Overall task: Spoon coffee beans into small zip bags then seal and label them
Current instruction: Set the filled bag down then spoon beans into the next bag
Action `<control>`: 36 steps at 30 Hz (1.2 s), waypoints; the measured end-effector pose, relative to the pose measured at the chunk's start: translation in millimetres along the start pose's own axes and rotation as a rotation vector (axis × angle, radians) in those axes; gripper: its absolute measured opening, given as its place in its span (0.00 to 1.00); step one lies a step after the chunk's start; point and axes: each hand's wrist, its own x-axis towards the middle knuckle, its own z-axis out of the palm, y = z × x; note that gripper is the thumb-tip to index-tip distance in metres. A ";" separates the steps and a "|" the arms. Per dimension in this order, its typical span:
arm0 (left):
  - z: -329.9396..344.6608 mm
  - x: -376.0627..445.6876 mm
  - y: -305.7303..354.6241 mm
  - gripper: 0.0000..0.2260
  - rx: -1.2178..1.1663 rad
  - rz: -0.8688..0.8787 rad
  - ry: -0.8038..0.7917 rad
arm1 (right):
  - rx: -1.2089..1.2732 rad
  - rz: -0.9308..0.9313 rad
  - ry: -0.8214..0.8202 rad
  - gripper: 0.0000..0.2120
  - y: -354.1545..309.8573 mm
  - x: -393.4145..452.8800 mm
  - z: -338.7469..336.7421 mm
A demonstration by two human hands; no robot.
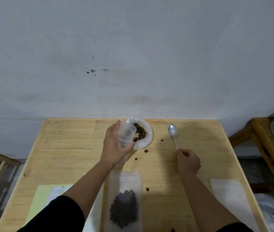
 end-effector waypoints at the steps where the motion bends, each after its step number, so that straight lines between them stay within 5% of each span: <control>1: -0.2 0.0 0.1 0.43 -0.002 -0.001 -0.002 | -0.028 -0.011 -0.008 0.02 1.2 -0.2 1.4; 16: -10.2 -10.9 11.9 0.44 -0.038 0.041 0.017 | -0.136 -0.140 -0.065 0.06 -2.6 -1.9 6.7; 24: -17.7 -22.1 34.2 0.46 -0.069 0.189 0.059 | 0.218 -0.397 -0.688 0.03 -122.0 -76.2 -3.5; 30: -35.9 -26.2 57.4 0.50 -0.081 0.241 0.074 | -0.060 -0.619 -0.671 0.05 -158.5 -88.1 -12.5; 36: -59.2 -28.8 71.5 0.28 -0.230 0.209 0.172 | -0.110 -0.680 -0.757 0.04 -180.1 -92.0 -32.0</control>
